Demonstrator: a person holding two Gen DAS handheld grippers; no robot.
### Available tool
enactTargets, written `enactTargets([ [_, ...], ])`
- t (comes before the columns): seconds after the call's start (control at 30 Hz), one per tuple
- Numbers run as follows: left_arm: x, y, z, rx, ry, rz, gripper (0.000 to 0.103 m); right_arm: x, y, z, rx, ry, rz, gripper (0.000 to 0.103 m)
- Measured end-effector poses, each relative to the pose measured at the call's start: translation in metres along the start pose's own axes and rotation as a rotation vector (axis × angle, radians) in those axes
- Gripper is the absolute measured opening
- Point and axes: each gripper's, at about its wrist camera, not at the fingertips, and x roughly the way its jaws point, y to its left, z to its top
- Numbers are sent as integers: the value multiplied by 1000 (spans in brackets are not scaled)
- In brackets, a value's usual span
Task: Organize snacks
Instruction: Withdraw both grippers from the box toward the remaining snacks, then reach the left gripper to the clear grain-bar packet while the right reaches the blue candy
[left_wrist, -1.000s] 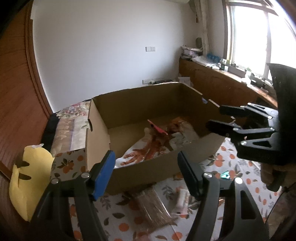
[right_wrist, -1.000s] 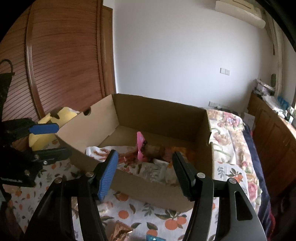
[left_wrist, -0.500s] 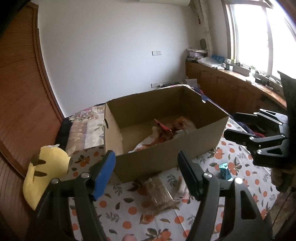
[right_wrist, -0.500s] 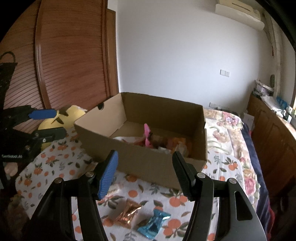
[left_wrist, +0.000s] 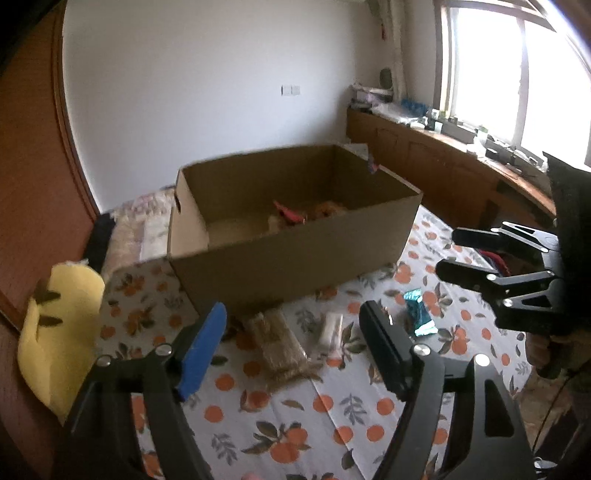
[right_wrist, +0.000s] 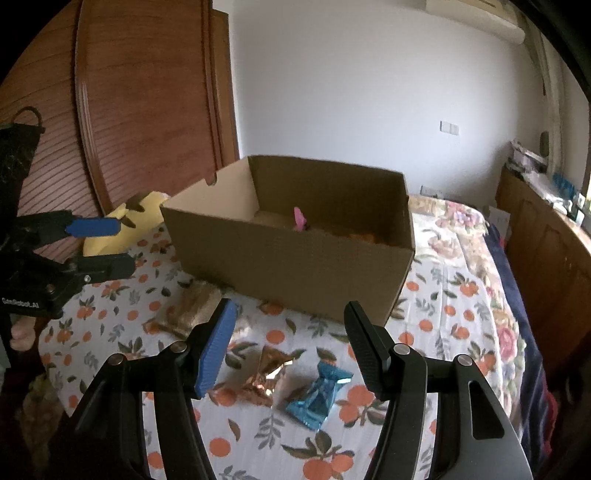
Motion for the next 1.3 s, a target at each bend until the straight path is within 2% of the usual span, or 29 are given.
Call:
enactTargets([
  [0.2,16,-2,-20,1,34,-9,75,6,-5,-15,34,22,28,63],
  [0.33,23,-7,-34,11,21,22,75,11,-6,-23,34,36,20,63],
  [0.5,41,-5,-40,-29,51,-56,75,19,-13,-36,62,53,21,65],
  [0.6,51,-5,-42,-40,66,-65,75,21,-15,-43,74,52,36,73],
  [0.73,68,-2,-44,-71,86,-47,75,27,-14,-51,70,68,39,79],
  [0.87,84,6,-44,-102,91,-14,75,35,-14,-59,76,88,24,80],
  [1.3,125,17,-43,-192,145,29,75,52,-27,-68,122,142,-6,80],
])
